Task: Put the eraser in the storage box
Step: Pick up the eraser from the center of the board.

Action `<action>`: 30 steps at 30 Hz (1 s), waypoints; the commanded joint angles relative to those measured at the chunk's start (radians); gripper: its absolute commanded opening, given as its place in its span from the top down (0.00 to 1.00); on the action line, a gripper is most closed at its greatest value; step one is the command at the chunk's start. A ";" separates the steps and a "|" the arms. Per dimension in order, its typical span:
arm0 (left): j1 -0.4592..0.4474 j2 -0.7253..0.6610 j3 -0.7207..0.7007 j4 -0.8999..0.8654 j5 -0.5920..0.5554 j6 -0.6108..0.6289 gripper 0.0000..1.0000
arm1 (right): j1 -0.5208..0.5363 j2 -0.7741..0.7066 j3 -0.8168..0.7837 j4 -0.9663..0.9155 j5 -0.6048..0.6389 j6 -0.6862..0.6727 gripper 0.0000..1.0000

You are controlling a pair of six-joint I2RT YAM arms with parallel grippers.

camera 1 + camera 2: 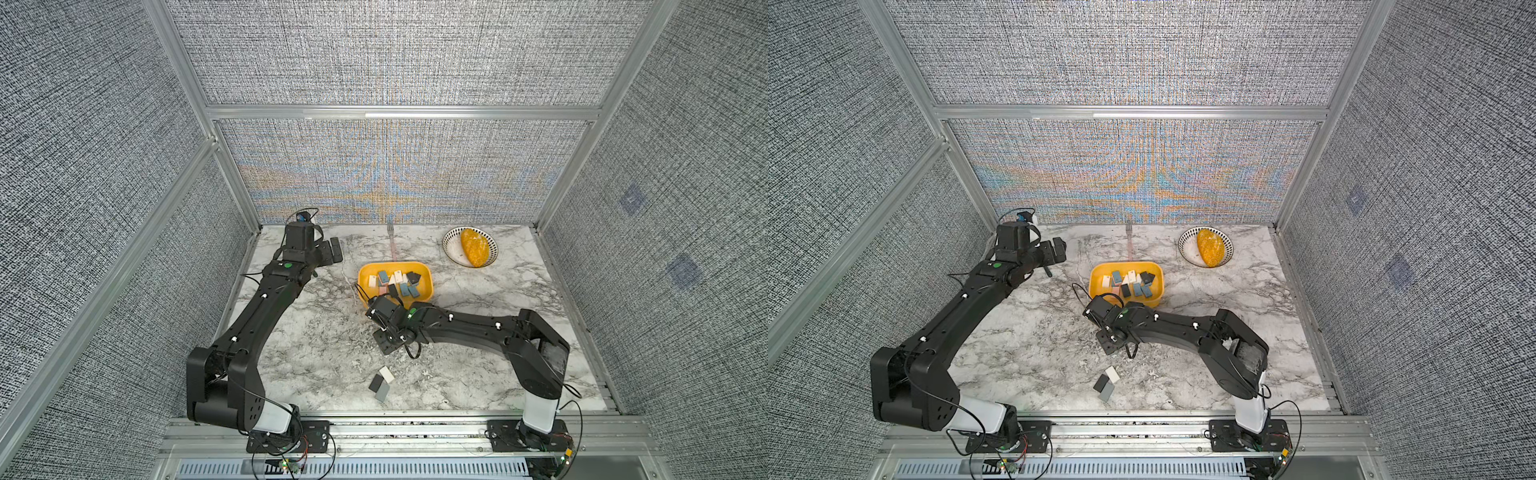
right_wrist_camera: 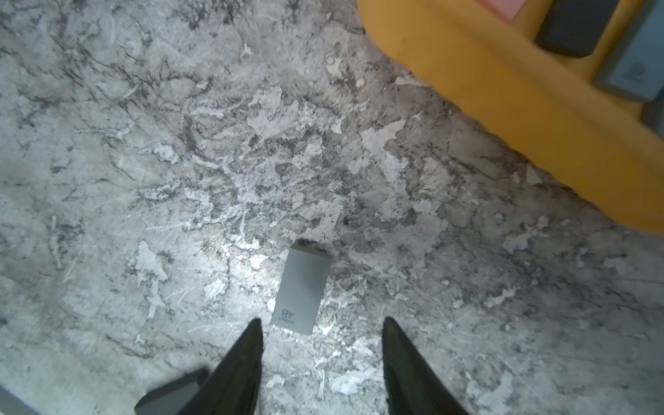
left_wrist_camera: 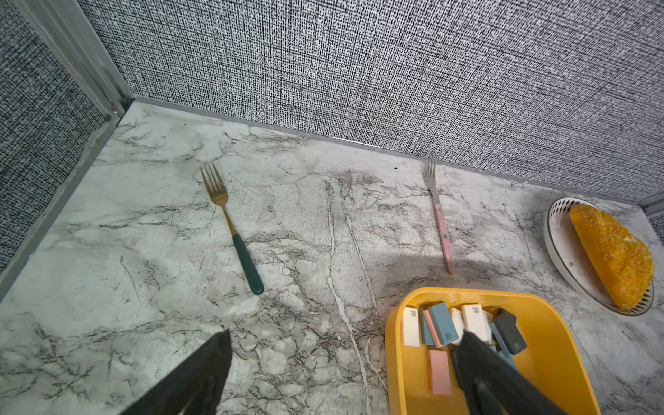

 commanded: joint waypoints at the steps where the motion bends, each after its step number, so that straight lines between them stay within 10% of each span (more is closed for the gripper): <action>1: 0.002 -0.017 -0.013 0.005 -0.016 -0.005 0.00 | 0.013 0.018 0.003 0.021 -0.023 0.026 0.46; 23: 0.009 -0.021 -0.028 0.022 0.007 -0.009 0.00 | 0.016 0.119 0.006 0.042 -0.021 0.020 0.47; 30: 0.010 -0.025 -0.030 0.021 -0.001 -0.002 0.00 | 0.016 0.126 0.011 0.037 -0.021 0.014 0.65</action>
